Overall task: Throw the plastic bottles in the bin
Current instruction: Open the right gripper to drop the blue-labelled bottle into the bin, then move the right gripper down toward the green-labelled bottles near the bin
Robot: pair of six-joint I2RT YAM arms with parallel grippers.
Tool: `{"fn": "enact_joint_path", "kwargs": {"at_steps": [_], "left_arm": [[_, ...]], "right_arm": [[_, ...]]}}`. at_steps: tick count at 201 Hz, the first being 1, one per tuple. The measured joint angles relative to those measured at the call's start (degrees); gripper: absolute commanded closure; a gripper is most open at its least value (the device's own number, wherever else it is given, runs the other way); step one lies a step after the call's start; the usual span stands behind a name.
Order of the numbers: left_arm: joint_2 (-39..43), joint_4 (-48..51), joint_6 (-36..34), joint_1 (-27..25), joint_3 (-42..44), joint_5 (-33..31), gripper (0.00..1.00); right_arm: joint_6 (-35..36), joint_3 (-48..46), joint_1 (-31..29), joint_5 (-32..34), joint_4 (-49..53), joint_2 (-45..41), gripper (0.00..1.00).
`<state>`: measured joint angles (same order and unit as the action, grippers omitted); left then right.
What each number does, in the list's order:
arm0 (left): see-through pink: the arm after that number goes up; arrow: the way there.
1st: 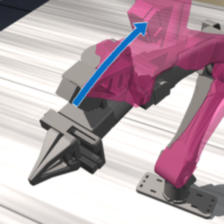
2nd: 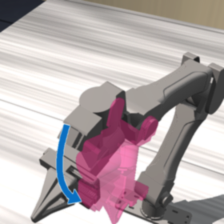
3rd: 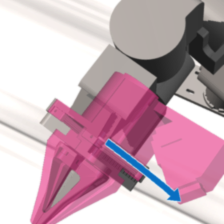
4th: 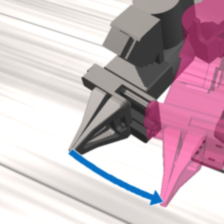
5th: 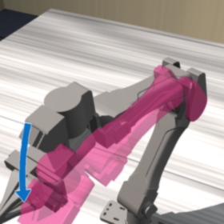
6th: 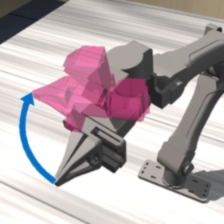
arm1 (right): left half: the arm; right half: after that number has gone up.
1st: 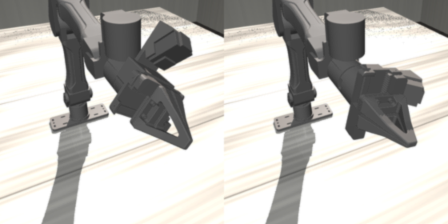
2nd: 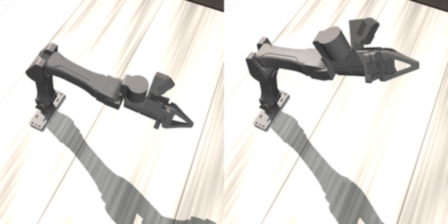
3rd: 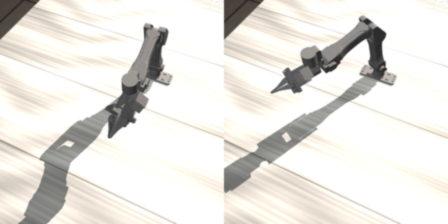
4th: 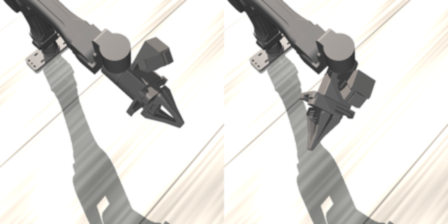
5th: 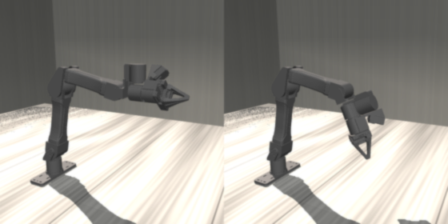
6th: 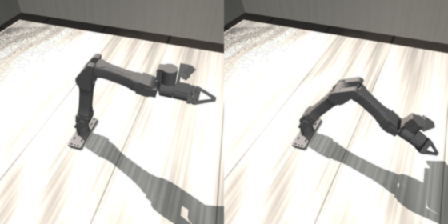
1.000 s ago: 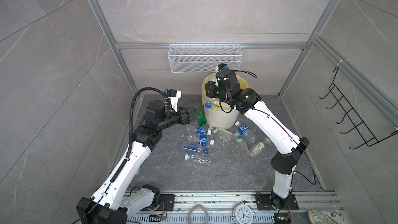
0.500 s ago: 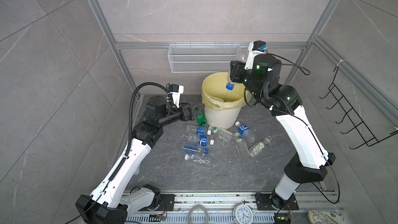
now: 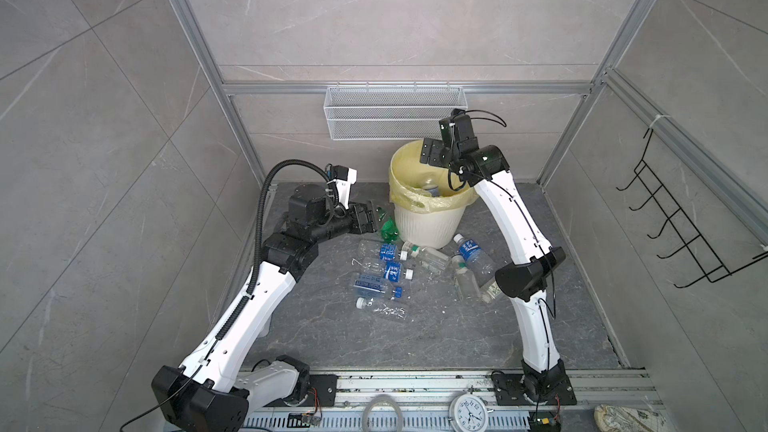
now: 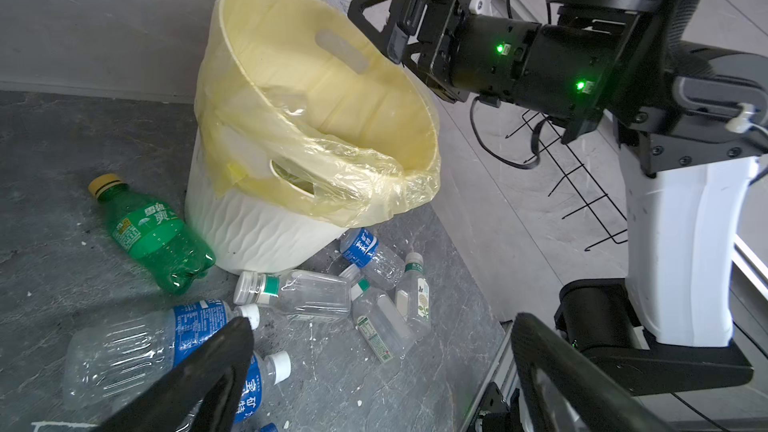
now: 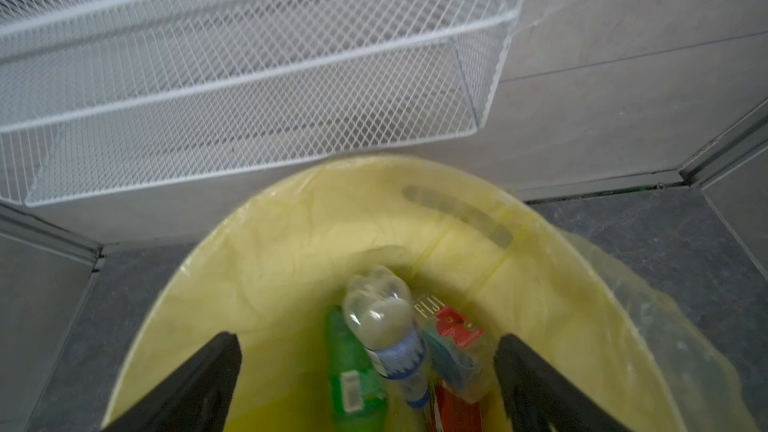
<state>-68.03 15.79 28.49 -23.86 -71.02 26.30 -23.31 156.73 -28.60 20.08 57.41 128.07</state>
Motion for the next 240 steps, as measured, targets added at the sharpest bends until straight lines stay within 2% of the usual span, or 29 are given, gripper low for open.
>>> {"fn": "enact_joint_path", "kwargs": {"at_steps": [16,47,77,137,191,240], "left_arm": [[-1.3,1.2,0.0,0.0,0.0,-1.2,0.0],[-3.4,4.0,0.0,0.0,0.2,-3.6,0.0],[-3.5,6.1,0.1,0.0,0.7,-5.0,0.0],[-3.7,3.9,3.1,-1.1,6.4,-3.5,0.0],[-7.5,1.3,3.9,-6.5,7.3,-2.9,0.0],[-9.0,-0.7,5.6,-8.0,7.9,-0.7,0.0]], "right_arm": [[0.1,-5.3,-0.5,-0.2,-0.8,-4.3,0.01],[0.6,-27.0,-1.0,-0.4,-6.8,-20.2,0.01],[0.6,-42.0,-1.0,0.3,-11.8,-32.2,0.01],[-1.7,-69.4,-0.9,2.6,-16.0,-48.6,0.01],[-13.5,-89.4,0.7,8.3,-12.7,-60.1,0.01],[-25.8,-101.3,1.3,8.9,-7.9,-62.5,0.01]]}}
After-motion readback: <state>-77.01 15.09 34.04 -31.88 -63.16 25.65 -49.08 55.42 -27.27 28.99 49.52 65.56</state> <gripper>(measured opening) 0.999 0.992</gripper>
